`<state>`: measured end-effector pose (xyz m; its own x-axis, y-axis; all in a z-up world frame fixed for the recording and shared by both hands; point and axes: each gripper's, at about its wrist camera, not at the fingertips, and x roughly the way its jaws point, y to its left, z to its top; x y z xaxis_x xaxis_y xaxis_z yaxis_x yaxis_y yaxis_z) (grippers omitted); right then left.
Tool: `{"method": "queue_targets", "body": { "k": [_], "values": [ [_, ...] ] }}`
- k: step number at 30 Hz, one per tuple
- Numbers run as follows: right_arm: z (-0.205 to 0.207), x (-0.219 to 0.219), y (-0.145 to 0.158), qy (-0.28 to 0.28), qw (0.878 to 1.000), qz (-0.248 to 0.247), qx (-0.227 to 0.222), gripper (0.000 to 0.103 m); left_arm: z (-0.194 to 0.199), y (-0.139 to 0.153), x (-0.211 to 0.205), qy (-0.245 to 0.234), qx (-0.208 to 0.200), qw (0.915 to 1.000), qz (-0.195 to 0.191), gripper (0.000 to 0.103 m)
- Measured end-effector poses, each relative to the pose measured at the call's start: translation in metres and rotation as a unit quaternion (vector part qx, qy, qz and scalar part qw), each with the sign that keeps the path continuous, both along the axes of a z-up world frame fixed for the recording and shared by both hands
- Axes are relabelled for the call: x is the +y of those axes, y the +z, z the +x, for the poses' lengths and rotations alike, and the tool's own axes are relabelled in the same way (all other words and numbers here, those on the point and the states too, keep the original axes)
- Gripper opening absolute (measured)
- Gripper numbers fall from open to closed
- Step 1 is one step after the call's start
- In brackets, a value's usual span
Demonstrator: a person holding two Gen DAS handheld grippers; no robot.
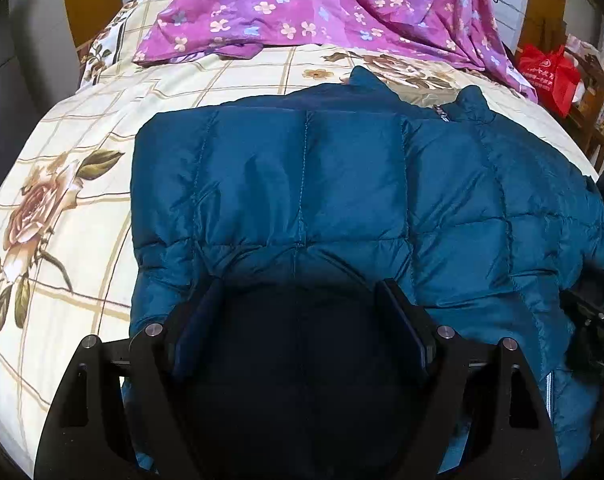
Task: Fold large clothes
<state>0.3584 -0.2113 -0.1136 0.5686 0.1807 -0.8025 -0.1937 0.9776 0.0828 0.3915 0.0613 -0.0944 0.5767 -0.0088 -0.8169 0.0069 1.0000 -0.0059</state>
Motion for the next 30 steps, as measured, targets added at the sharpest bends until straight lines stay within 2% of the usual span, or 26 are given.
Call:
{"method": "queue_targets", "body": {
  "k": [2,5,6,8,11,13,16,18,22,24,27,30],
  "values": [
    [0.001,-0.003,0.012,-0.014,1.0,0.007,-0.006,0.076,-0.005,0.007,-0.003,0.012,-0.005,0.9999,0.003,0.08],
    [0.007,-0.01,0.04,-0.057,0.995,0.052,-0.062,0.076,-0.012,0.017,-0.007,0.013,-0.025,0.9996,-0.007,0.08],
    [0.014,-0.011,0.044,-0.069,0.993,0.066,-0.068,0.078,-0.012,0.017,-0.006,0.016,-0.023,0.9996,-0.01,0.08],
    [0.035,-0.005,0.039,-0.086,0.993,0.069,-0.05,0.081,-0.01,0.01,-0.004,0.018,-0.006,0.9997,-0.013,0.08],
    [0.065,0.008,0.009,-0.094,0.995,0.027,-0.006,0.084,-0.008,0.004,-0.007,0.013,0.001,0.9999,-0.001,0.081],
    [0.068,0.013,0.003,-0.09,0.996,0.01,-0.01,0.088,-0.007,0.004,-0.008,0.015,0.004,0.9999,-0.001,0.081],
    [0.066,0.011,0.011,-0.087,0.996,0.01,-0.003,0.087,-0.008,0.003,-0.007,0.018,0.004,0.9998,-0.005,0.081],
    [0.055,0.002,0.027,-0.087,0.996,0.02,-0.016,0.087,-0.01,0.007,-0.005,0.022,-0.001,0.9997,-0.013,0.081],
    [0.009,-0.037,0.074,-0.098,0.992,0.029,-0.073,0.087,-0.022,0.017,-0.003,0.032,-0.022,0.9985,-0.039,0.081],
    [-0.018,-0.066,0.092,-0.109,0.989,0.013,-0.099,0.087,-0.031,0.024,-0.003,0.034,-0.03,0.9976,-0.052,0.081],
    [-0.054,-0.135,0.106,-0.149,0.981,-0.011,-0.127,0.087,-0.044,0.032,-0.011,0.023,-0.03,0.9971,-0.066,0.081],
    [-0.077,-0.222,0.101,-0.222,0.968,-0.018,-0.115,0.087,-0.056,0.04,-0.021,0.007,-0.027,0.9968,-0.074,0.081]
  ]
}}
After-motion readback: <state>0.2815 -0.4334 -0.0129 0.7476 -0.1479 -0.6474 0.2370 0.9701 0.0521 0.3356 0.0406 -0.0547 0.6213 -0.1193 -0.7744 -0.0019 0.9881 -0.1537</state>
